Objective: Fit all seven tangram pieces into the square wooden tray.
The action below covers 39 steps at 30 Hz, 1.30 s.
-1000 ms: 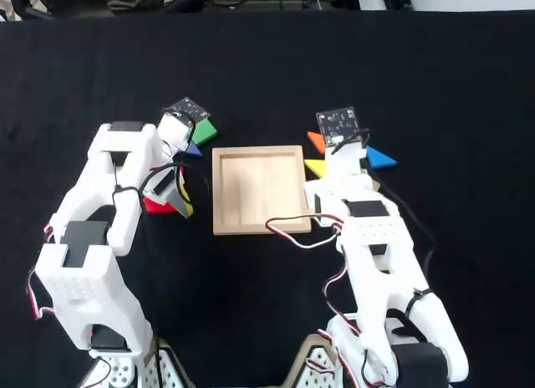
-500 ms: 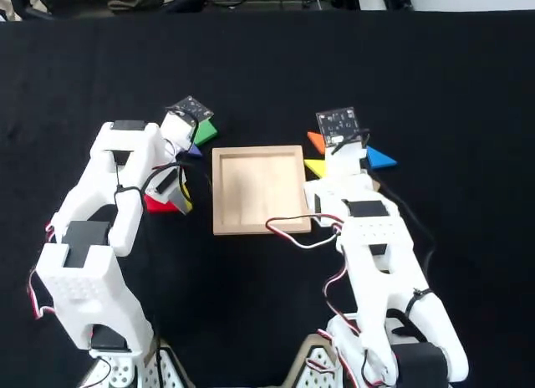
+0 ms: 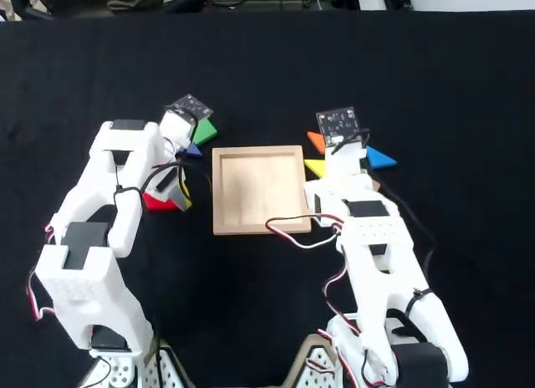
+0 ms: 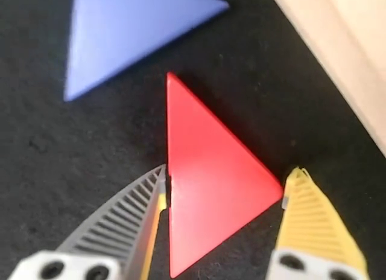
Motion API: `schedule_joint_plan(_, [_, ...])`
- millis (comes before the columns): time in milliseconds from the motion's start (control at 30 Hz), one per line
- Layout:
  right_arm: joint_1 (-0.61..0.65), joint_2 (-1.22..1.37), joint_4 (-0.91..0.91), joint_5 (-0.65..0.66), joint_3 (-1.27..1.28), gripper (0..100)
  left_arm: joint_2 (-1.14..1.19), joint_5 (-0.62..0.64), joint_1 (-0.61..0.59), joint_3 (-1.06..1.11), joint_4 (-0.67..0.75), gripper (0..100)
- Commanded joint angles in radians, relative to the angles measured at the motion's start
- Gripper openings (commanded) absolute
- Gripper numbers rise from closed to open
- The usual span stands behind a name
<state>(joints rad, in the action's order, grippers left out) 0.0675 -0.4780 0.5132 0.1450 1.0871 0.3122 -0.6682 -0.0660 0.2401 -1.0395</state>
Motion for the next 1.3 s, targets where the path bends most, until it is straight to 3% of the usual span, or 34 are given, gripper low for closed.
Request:
schedule_joint_plan(0, [0.015, -0.002, -0.023, 0.009, -0.008, 14.5, -0.138, 0.106, 0.038, -0.016, -0.029, 26])
schedule_joint_plan(133, [0.014, -0.002, -0.023, 0.009, -0.008, 14.5, -0.253, 0.252, 0.104, -0.021, -0.110, 26])
schedule_joint_plan(367, [-0.026, -0.010, -0.023, 0.009, -0.012, 14.5, -0.381, 0.735, 0.206, -0.105, -0.209, 26])
schedule_joint_plan(533, [-0.103, -0.010, -0.023, 0.003, -0.028, 14.5, -0.331, 1.031, 0.274, -0.097, -0.164, 26])
schedule_joint_plan(700, [-0.137, -0.008, -0.038, 0.002, -0.031, 14.5, -0.232, 1.232, 0.340, -0.099, -0.083, 26])
schedule_joint_plan(933, [-0.137, -0.002, -0.066, 0.002, -0.025, 14.5, -0.094, 1.309, 0.392, -0.104, 0.075, 26])
schedule_joint_plan(1100, [-0.133, -0.002, -0.066, 0.002, -0.025, 14.5, -0.077, 1.309, 0.398, -0.104, 0.041, 26])
schedule_joint_plan(1267, [-0.130, -0.002, -0.064, 0.002, -0.025, 14.5, -0.071, 1.180, 0.392, -0.099, 0.041, 26])
